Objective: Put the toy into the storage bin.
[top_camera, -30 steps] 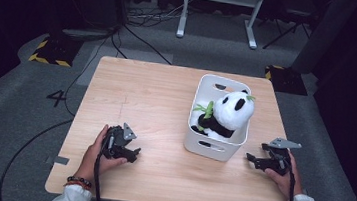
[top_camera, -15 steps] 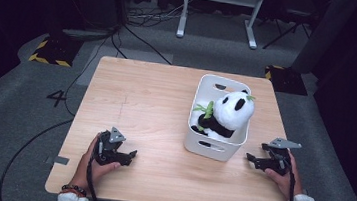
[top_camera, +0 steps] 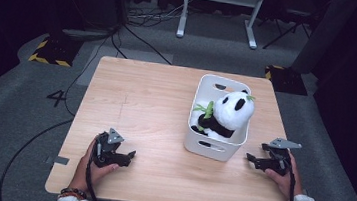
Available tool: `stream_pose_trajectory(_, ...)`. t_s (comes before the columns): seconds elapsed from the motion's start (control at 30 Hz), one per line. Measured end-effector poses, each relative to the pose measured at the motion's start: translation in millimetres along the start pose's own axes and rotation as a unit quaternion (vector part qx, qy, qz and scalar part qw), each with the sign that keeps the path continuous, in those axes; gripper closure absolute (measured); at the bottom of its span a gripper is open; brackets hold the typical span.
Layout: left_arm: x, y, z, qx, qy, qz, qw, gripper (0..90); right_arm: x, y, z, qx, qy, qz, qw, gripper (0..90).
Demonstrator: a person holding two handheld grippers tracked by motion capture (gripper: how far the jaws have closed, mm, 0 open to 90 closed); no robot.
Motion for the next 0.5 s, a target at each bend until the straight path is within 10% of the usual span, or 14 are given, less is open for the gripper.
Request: stream_pose_trajectory(0.5,0.0,0.4,-0.5,0.0,-0.004,-0.002,1.0,14.7,-0.2,0.4,-0.4,0.0,-0.002,-0.001,1.0,15.0)
Point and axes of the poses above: each handheld gripper's, and its own axes: z roughly backward along the jaws, y roughly out of its top, x roughly to its right, the point moved 9 cm from there along -z, roughly forward along the jaws, and after that the axes turned 1 degree about y, right-handed, at the moved point
